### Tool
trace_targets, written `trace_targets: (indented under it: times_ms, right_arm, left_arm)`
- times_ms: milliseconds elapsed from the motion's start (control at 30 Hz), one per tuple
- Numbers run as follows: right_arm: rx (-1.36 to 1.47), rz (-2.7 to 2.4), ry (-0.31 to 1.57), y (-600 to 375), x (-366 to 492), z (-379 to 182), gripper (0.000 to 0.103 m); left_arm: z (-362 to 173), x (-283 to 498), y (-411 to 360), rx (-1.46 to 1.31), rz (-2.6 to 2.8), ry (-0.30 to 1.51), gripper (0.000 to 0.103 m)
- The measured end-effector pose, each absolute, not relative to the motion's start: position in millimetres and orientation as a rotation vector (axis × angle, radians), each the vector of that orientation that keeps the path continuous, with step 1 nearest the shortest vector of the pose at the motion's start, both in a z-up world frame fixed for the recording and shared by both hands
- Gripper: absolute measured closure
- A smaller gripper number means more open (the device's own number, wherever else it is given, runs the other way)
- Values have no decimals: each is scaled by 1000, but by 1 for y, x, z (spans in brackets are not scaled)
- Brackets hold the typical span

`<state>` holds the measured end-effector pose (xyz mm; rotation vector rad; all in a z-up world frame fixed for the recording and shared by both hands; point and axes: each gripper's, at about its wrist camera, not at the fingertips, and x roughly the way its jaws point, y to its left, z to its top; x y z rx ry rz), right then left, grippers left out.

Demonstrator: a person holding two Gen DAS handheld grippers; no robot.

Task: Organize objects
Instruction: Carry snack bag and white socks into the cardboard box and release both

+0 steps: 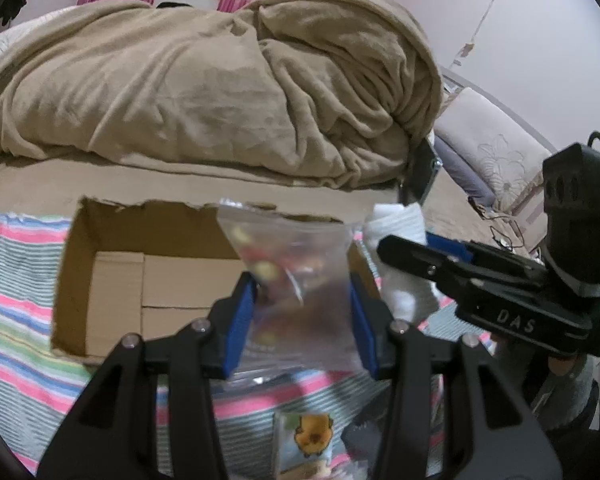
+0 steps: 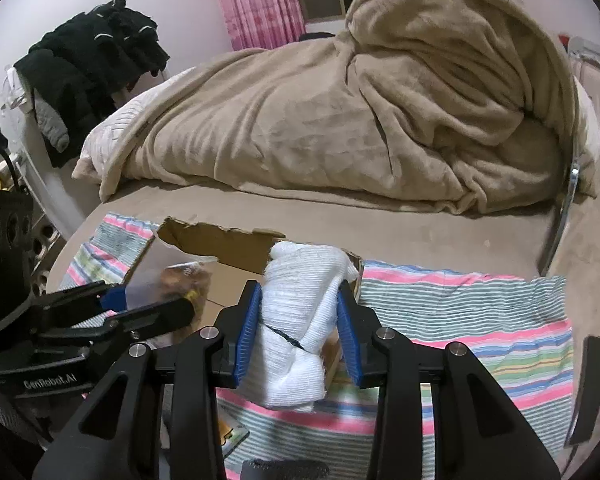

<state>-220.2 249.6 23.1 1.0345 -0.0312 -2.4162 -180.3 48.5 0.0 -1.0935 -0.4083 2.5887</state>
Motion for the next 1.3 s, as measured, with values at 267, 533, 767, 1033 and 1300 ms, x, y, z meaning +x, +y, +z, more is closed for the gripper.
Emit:
trace_targets:
  times_ms: [267, 533, 767, 1033, 1300]
  right_arm:
    - [1098, -2378, -35, 241, -239, -2, 64]
    - [1128, -2368, -59, 243, -244, -16, 63]
    - [1121, -2367, -100, 248, -244, -13, 44]
    - [1089, -2399, -104, 252, -226, 6, 43]
    - [1062, -2418, -87, 253, -198, 24, 42]
  left_arm:
    - [-30, -203, 52, -1183, 2546, -466, 56]
    - [-48, -212, 54, -1254, 2507, -469, 53]
    - [-41, -207, 47, -1233, 2512, -505, 40]
    - [-18, -186, 32, -1182, 2555, -503, 39]
    - [4, -151, 19, -1147, 2586, -499, 39]
